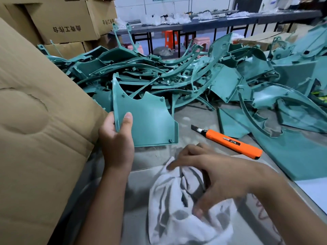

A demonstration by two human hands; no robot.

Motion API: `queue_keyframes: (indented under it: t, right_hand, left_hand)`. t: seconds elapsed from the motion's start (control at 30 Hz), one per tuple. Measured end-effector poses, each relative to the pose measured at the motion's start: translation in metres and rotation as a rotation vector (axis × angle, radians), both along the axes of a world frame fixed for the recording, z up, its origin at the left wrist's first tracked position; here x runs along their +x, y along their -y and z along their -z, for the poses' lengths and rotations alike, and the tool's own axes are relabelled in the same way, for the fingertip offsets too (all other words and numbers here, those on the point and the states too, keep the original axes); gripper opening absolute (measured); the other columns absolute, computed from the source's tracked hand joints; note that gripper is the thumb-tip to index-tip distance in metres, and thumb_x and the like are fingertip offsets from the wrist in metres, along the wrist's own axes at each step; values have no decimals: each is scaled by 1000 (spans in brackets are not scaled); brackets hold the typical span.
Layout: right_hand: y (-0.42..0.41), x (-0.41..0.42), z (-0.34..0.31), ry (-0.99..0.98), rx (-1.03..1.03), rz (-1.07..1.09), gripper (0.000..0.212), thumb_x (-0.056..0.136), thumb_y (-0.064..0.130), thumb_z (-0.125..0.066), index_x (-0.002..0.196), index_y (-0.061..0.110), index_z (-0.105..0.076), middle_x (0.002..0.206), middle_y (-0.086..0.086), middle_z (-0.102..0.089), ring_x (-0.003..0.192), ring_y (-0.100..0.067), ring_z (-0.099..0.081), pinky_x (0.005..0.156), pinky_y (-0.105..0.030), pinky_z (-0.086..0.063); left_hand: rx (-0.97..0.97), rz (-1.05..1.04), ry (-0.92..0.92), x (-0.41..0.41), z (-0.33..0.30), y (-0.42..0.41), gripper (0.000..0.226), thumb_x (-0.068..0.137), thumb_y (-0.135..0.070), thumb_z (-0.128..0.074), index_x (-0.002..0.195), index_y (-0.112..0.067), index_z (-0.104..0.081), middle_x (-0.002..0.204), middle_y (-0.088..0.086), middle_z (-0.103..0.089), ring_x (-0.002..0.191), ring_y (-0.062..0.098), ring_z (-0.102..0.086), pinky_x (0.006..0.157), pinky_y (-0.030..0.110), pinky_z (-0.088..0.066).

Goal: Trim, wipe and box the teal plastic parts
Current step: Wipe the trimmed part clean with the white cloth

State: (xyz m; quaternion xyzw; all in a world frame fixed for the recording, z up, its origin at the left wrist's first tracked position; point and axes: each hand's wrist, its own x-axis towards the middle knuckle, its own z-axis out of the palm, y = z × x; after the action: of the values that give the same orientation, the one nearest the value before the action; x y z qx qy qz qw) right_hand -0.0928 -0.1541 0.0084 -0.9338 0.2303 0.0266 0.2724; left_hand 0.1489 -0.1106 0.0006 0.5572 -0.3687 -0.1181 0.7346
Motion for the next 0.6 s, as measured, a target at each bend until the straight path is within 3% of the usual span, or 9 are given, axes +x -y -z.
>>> queue_keyframes:
  t: [0.1, 0.17, 0.23, 0.33, 0.37, 0.43, 0.5, 0.53, 0.6]
  right_hand:
    - [0, 6, 3, 155, -154, 58, 39, 73, 21, -85, 103, 40, -69, 115, 19, -54, 109, -6, -52, 89, -28, -48]
    - [3, 7, 3, 298, -183, 224, 38, 75, -1, -74, 83, 34, -61, 95, 15, -62, 85, -8, -62, 70, -36, -55]
    - [9, 4, 5, 506, -176, 492, 39, 75, -12, -62, 75, 26, -55, 78, 8, -63, 62, -11, -63, 51, -36, -54]
    - [15, 3, 7, 770, -250, 845, 36, 78, -15, -56, 72, 21, -58, 63, 10, -60, 53, -3, -52, 45, -15, -38]
    - [16, 3, 7, 912, -112, 916, 33, 80, -13, -55, 73, 19, -61, 61, 11, -59, 51, -2, -48, 45, -15, -33]
    - [12, 8, 0, 1192, 375, 826, 24, 88, 0, -57, 84, 19, -70, 70, 7, -65, 58, -5, -54, 51, -21, -43]
    - [6, 10, 1, 1168, 663, 595, 19, 94, 25, -65, 110, 27, -75, 103, -6, -74, 86, -21, -68, 73, -43, -59]
    - [3, 12, 4, 1083, 649, 513, 31, 94, 38, -68, 124, 33, -71, 121, -7, -72, 104, -26, -69, 87, -55, -59]
    - [0, 15, 10, 987, 499, 415, 48, 95, 46, -68, 142, 42, -59, 143, 5, -62, 131, -19, -60, 108, -47, -51]
  left_hand:
    - [-22, -13, 33, -2, 1, 1, 16, 98, -25, -56, 90, -25, -69, 86, -14, -74, 81, 6, -67, 71, 25, -54]
    - [-50, -10, 3, -2, -1, 1, 17, 100, -25, -54, 92, -26, -69, 88, -14, -75, 82, 4, -68, 70, 20, -53]
    - [-79, 4, -39, -3, -3, 1, 17, 100, -27, -54, 95, -24, -70, 91, -12, -76, 86, 5, -70, 71, 21, -54]
    - [-94, 74, -14, -8, -5, -2, 17, 102, -26, -53, 100, -24, -69, 96, -10, -77, 90, 7, -71, 74, 21, -54]
    - [-79, 87, 25, -12, -6, -2, 16, 102, -27, -53, 101, -25, -69, 98, -10, -76, 91, 8, -71, 74, 21, -54]
    - [-42, 82, 116, -24, -5, -2, 16, 103, -29, -52, 106, -26, -67, 101, -10, -75, 94, 10, -70, 76, 24, -55]
    - [-47, 54, 150, -39, -3, -2, 16, 104, -28, -51, 110, -25, -65, 104, -8, -73, 98, 14, -70, 80, 34, -58]
    - [-63, 37, 154, -46, -3, -2, 16, 105, -26, -50, 112, -21, -63, 106, -5, -72, 100, 17, -70, 83, 42, -59]
    - [-85, -12, 149, -53, -1, -3, 17, 106, -24, -49, 115, -15, -60, 109, 2, -71, 103, 23, -69, 88, 52, -57]
